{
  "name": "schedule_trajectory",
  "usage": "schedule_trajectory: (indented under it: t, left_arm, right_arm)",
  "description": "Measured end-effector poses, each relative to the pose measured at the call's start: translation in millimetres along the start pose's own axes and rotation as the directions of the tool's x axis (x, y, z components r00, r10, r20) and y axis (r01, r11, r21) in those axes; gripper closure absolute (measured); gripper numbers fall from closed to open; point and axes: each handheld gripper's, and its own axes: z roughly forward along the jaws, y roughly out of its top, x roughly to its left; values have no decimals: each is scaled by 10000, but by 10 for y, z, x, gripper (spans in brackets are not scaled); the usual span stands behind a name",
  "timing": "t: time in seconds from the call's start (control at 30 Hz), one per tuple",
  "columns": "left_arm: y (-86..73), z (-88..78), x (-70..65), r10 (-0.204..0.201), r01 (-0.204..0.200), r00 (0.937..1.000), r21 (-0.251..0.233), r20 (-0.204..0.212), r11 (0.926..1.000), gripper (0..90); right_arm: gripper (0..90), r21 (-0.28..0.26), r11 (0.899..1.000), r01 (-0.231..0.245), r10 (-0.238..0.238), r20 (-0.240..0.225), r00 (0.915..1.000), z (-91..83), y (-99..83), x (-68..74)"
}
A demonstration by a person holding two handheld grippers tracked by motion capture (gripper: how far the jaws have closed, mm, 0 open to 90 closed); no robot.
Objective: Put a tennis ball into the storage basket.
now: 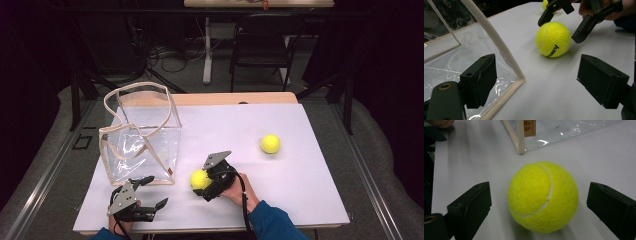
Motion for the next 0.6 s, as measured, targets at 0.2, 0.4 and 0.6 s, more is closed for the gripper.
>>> schedule_trajectory:
  t: [0.2, 0.4, 0.6]
  left_arm:
    - [0, 0, 0, -9, 9, 10000, 6, 15, 10000, 158]
    - [0, 0, -1, -3, 3, 10000, 13, 22, 10000, 158]
    - [0, 1, 0, -10, 10, 10000, 15, 28, 10000, 158]
  right_arm:
    - [137, 88, 9999, -88, 88, 59, 9999, 39, -4, -6]
    - [191, 270, 9995, -176, 172, 143, 9997, 55, -11, -10]
    - [242, 476, 9987, -196, 189, 160, 9997, 82, -18, -18]
